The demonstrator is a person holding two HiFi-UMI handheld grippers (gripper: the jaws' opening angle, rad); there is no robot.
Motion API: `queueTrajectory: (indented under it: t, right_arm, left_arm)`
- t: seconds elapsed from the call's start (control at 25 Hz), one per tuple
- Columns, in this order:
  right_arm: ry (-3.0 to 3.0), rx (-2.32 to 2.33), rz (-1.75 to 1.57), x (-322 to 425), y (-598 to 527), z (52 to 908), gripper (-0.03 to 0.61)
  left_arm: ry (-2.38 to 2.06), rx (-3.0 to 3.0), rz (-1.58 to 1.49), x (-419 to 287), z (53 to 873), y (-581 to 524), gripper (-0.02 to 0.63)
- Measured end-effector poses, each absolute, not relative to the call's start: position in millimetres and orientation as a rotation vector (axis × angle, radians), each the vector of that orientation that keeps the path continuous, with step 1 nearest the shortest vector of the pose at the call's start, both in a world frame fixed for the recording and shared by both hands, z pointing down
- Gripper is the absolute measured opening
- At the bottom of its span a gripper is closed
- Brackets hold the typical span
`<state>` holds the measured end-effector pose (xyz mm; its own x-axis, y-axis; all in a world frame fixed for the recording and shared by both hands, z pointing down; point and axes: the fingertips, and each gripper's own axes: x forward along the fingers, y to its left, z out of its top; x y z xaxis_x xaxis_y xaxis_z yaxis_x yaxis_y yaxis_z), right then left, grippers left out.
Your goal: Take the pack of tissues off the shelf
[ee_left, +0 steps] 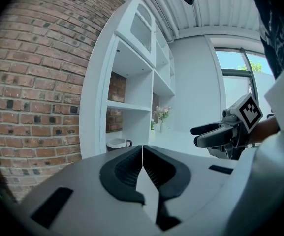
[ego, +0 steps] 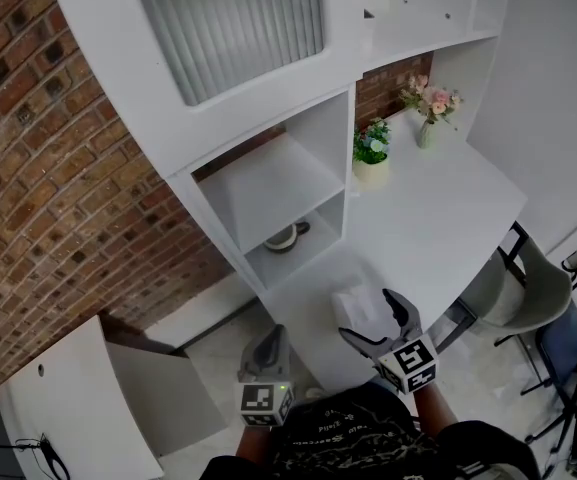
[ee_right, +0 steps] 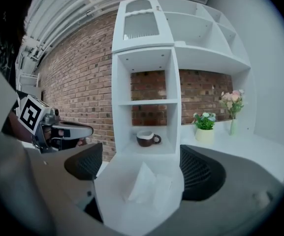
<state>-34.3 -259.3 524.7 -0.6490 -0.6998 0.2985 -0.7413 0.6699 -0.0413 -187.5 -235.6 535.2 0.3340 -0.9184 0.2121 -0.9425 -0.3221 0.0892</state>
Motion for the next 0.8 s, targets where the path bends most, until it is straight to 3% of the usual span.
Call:
queueTrajectory:
  t: [0.28,0.4,0.8]
  right_arm:
    - [-2.586,1.102,0.044,-43,-255,518,0.446]
    - [-2.581,1.151,0.022,-40,-257,514,0.305]
    - [-2.568,1.200,0.020,-35,-260,509,0.178]
  left_arm:
    - [-1.709,2.468,0.189,-181,520,-240,0.009]
    - [-1.697,2.477,0.195,-177,522,-239,0.009]
    - [-1.704,2.506,0.162,-177,514,-237,0.009]
